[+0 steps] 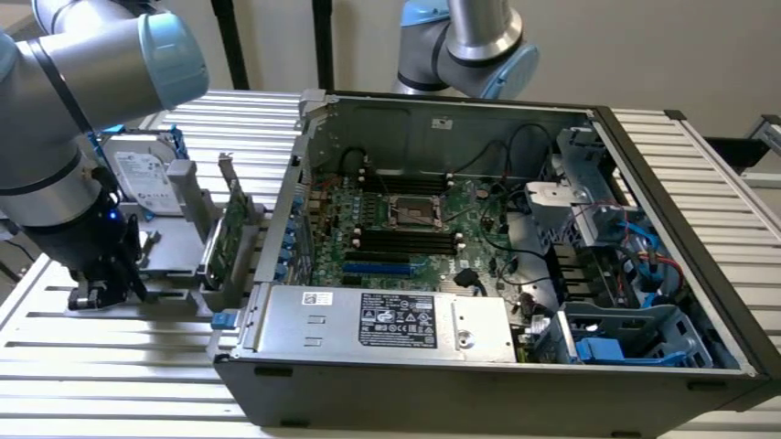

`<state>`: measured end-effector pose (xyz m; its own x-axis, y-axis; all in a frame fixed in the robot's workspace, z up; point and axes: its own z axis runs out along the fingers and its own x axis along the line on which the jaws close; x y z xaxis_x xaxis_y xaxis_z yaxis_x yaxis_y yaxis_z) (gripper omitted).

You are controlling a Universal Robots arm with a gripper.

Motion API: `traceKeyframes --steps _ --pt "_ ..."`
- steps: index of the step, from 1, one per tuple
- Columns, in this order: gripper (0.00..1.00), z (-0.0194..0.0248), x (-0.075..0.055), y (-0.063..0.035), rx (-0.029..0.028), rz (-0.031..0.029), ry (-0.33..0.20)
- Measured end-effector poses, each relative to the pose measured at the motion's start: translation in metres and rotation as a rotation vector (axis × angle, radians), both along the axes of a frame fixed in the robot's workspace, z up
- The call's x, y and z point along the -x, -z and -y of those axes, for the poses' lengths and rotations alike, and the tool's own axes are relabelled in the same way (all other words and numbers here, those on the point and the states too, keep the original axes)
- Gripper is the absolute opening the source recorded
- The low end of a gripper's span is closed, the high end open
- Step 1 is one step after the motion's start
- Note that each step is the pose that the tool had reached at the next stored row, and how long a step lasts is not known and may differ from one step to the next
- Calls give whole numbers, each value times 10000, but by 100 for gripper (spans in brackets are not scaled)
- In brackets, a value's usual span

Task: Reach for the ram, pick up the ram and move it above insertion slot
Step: 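Pick up the ram and move it above insertion slot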

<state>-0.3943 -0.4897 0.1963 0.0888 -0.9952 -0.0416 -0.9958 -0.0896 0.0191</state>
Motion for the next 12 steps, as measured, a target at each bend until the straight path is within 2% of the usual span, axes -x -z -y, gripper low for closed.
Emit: traceKeyframes --steps 7,12 --pt "14 1 0 0 -5 -22 591" --pt "14 1 0 0 -5 -21 629"
